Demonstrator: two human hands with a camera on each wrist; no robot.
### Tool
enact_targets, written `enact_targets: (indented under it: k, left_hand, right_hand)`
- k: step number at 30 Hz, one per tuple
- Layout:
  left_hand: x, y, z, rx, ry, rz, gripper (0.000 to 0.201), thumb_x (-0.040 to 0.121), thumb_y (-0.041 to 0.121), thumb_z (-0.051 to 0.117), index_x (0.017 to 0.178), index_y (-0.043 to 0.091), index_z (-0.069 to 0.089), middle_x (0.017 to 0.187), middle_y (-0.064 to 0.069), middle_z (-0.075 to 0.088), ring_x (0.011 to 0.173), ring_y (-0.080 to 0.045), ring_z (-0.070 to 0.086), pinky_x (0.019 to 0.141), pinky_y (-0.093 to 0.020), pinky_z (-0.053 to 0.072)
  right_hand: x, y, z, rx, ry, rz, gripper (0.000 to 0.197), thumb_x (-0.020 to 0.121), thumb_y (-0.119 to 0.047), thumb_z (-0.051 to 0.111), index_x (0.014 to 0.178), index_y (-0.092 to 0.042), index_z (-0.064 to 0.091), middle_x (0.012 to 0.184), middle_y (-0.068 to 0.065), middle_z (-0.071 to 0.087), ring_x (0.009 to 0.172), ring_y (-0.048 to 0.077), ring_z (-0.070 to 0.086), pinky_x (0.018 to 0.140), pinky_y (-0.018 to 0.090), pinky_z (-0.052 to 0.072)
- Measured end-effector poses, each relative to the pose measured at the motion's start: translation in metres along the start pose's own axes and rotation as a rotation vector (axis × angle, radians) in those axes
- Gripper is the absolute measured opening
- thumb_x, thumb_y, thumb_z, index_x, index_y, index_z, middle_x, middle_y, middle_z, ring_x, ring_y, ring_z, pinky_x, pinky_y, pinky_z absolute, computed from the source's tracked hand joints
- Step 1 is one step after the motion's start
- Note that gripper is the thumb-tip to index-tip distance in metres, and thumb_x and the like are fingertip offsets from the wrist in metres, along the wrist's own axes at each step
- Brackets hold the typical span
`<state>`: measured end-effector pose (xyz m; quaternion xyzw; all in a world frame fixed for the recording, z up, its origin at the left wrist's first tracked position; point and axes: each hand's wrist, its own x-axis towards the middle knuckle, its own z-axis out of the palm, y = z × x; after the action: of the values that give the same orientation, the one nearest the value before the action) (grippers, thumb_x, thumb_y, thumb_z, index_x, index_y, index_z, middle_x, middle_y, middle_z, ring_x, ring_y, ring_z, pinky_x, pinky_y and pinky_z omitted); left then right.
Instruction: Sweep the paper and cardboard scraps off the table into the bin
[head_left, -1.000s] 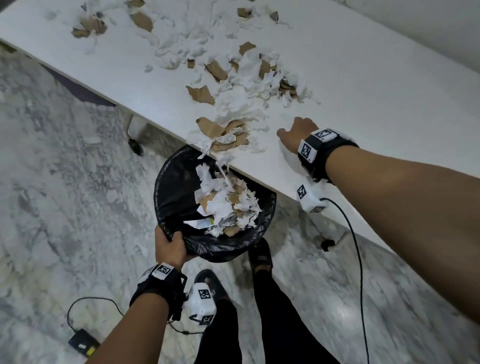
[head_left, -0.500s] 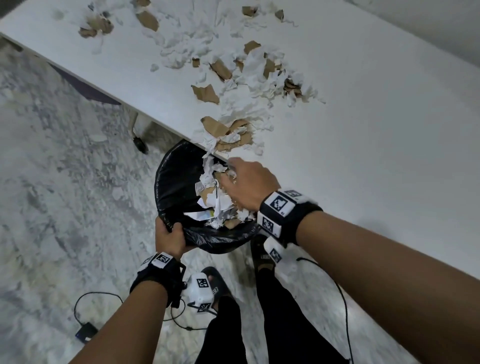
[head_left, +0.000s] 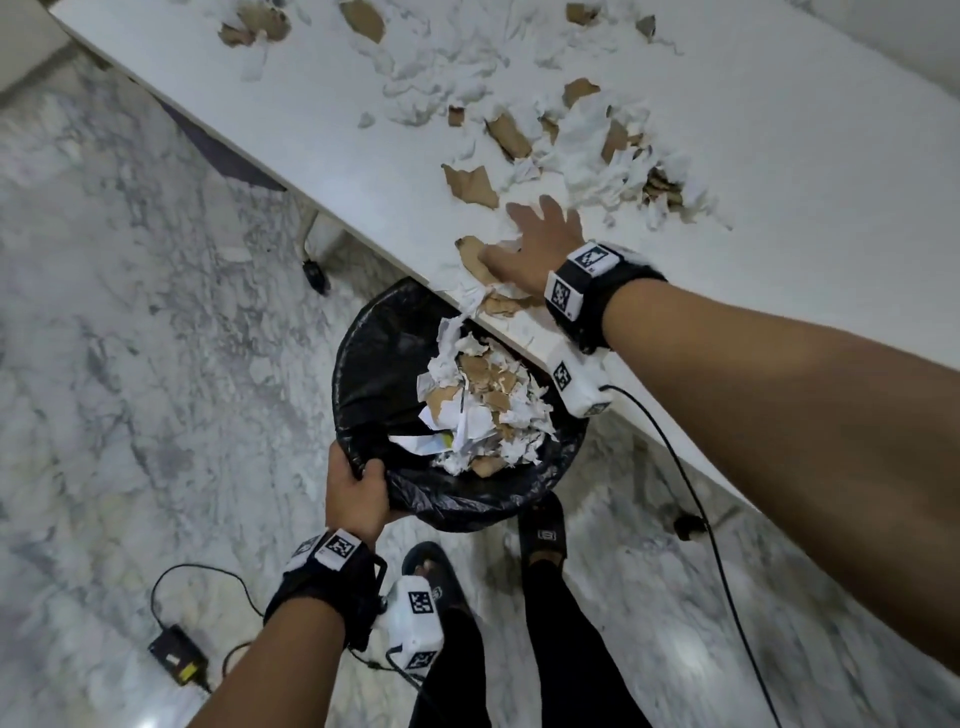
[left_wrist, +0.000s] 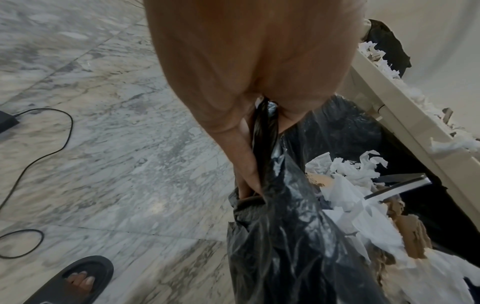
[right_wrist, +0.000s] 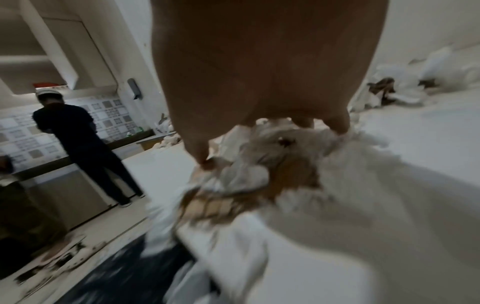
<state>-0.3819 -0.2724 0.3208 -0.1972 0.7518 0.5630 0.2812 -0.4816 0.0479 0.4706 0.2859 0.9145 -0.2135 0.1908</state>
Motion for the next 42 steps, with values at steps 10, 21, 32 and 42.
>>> enact_targets:
  k: [10, 21, 32, 42]
  left_hand:
    - [-0.025, 0.046, -0.006, -0.015, 0.035, 0.009, 0.044, 0.099, 0.011, 0.049, 0.1, 0.054, 0.057, 0.117, -0.006, 0.068, 0.105, -0.038, 0.071, 0.077, -0.064, 0.063]
    - [-0.012, 0.017, -0.025, 0.002, 0.038, -0.007, 0.035, 0.08, 0.034, 0.052, 0.102, 0.061, 0.054, 0.117, 0.0, 0.069, 0.107, -0.038, 0.071, 0.086, -0.064, 0.061]
    - [-0.03, 0.051, -0.025, -0.057, 0.018, -0.061, 0.031, 0.103, 0.005, 0.047, 0.125, 0.026, 0.051, 0.119, -0.013, 0.065, 0.1, -0.041, 0.072, 0.067, -0.064, 0.064]
    - [-0.017, 0.06, -0.021, -0.042, 0.013, -0.057, 0.036, 0.104, 0.005, 0.046, 0.116, 0.038, 0.053, 0.112, -0.009, 0.065, 0.099, -0.039, 0.071, 0.07, -0.063, 0.064]
  right_hand:
    - [-0.112, -0.023, 0.071, -0.076, 0.017, -0.311, 0.059, 0.096, -0.052, 0.04, 0.151, -0.033, 0.028, 0.164, 0.003, 0.013, 0.151, 0.025, 0.012, 0.12, 0.054, 0.009]
    - [-0.028, -0.005, 0.02, -0.042, 0.022, -0.094, 0.071, 0.096, -0.055, 0.041, 0.156, -0.024, 0.018, 0.165, 0.006, 0.006, 0.151, 0.03, 0.006, 0.121, 0.049, 0.016]
    - [-0.134, -0.022, 0.063, 0.037, 0.025, -0.469, 0.042, 0.097, -0.041, 0.047, 0.135, -0.026, 0.054, 0.136, -0.005, 0.056, 0.121, 0.018, 0.056, 0.096, 0.037, 0.048]
    - [0.018, -0.021, -0.058, -0.098, 0.159, -0.087, 0.09, 0.082, -0.069, 0.055, 0.154, -0.034, 0.015, 0.164, 0.003, 0.008, 0.149, 0.039, 0.009, 0.116, 0.06, 0.018]
